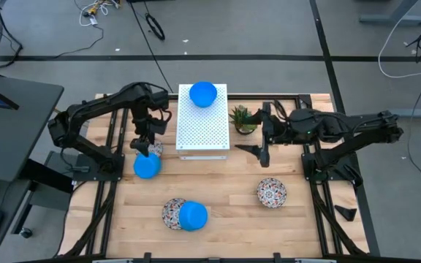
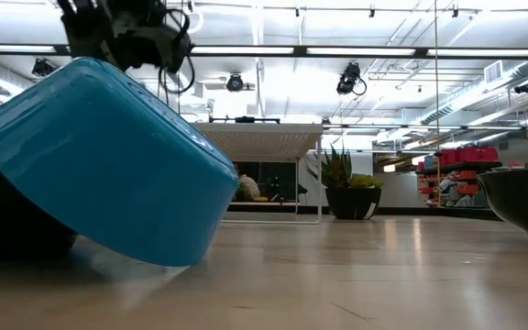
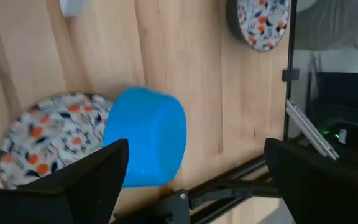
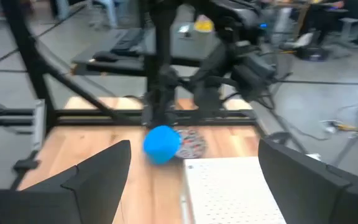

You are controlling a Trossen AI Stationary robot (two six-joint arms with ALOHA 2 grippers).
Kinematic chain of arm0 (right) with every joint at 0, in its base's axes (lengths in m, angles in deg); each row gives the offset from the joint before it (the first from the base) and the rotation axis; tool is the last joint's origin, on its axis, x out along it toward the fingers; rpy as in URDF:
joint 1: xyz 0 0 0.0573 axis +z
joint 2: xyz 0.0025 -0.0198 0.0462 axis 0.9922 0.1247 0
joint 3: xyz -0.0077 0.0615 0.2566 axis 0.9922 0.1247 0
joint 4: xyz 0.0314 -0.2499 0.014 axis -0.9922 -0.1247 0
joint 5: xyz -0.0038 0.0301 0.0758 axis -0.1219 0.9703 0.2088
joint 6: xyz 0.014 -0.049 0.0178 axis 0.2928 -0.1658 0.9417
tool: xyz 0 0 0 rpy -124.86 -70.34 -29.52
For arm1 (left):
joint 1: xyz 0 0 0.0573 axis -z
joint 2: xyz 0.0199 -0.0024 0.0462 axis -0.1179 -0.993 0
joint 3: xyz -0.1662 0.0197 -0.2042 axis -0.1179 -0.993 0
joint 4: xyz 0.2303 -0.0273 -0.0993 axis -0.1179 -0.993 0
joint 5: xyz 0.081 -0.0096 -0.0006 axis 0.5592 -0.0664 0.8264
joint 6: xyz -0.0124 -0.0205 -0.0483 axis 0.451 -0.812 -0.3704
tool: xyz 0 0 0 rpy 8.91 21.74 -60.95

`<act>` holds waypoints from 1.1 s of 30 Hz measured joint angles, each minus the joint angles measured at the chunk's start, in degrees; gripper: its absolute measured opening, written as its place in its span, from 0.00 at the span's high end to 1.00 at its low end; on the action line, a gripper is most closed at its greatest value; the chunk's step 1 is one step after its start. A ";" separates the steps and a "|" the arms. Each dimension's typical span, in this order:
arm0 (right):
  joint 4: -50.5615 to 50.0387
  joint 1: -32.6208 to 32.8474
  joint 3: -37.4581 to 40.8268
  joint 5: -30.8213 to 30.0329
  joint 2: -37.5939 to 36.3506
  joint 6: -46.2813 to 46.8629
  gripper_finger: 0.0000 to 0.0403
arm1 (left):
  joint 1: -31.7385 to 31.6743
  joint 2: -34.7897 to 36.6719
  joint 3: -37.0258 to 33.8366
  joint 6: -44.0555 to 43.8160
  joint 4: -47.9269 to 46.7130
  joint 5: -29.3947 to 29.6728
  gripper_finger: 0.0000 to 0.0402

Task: Pick & Place Mini bowls
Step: Stack the top blue bowl on top of the blue bowl on the shelf

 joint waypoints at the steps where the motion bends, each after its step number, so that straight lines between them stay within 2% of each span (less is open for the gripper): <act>1: 0.06 0.00 0.00 0.71 0.38 -0.34 0.12 | -0.45 0.00 -1.08 0.38 0.01 0.03 0.06; 12: -0.30 0.00 -0.02 1.47 1.98 -1.72 0.12 | -3.69 -0.02 -8.95 3.66 5.86 3.05 0.07; 17: -0.74 0.00 -0.02 1.47 1.98 -1.96 0.12 | -3.92 -0.22 -11.51 4.62 10.34 3.32 0.07; 24: -3.04 -0.02 -0.02 3.15 1.98 -3.03 0.12 | -3.90 -0.24 -15.77 4.59 11.59 3.45 0.07; 33: -3.13 -0.02 -0.02 3.11 1.96 -4.55 0.12 | -3.90 -0.24 -17.00 4.59 17.14 5.61 0.07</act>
